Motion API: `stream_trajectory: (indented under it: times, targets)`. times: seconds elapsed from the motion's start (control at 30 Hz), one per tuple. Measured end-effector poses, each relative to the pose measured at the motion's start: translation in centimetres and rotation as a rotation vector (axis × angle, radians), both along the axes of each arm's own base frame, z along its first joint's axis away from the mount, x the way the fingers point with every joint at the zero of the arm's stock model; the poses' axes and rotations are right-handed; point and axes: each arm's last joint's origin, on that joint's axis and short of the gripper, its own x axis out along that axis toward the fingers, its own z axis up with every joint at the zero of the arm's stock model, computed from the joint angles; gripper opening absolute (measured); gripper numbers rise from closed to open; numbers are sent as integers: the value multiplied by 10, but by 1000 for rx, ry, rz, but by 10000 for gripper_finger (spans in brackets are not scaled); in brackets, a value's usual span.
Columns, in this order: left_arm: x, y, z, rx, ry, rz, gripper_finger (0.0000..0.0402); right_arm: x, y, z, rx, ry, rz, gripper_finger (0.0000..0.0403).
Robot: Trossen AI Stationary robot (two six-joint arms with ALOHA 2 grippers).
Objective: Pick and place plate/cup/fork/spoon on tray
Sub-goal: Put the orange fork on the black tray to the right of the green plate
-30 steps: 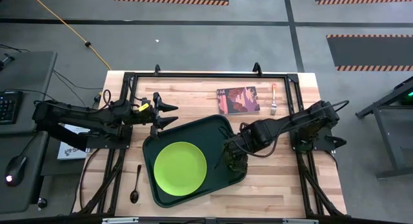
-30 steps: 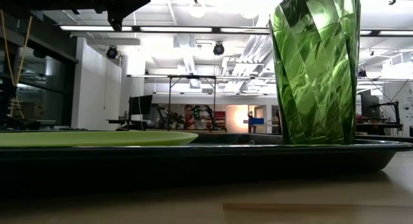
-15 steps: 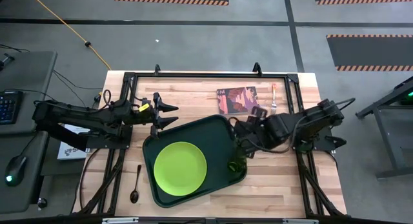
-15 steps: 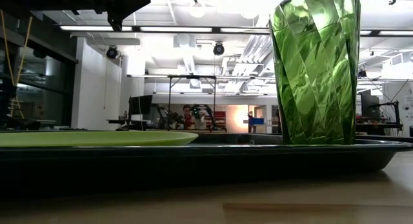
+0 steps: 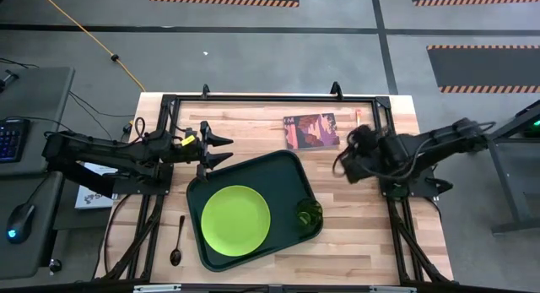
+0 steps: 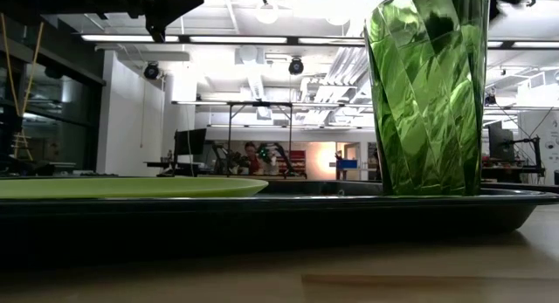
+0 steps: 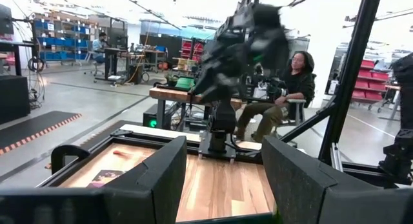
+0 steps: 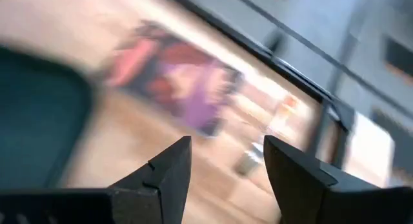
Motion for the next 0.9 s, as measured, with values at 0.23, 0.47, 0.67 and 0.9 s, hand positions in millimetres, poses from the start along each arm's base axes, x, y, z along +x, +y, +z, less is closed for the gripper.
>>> stream_trajectory:
  times: [0.23,0.47,0.67,0.9]
  targets:
    - [0,0,1,18,-10,3,193,-38,-54,-48,-15,-116,-347,185]
    - [0,0,2,25,-17,4,193,-34,-98,-100,39,-162,-385,185]
    - [0,0,2,25,-16,4,193,-43,-124,-138,75,-164,-506,185]
    - [0,0,2,25,-15,4,193,-43,-135,-169,137,-217,-496,185]
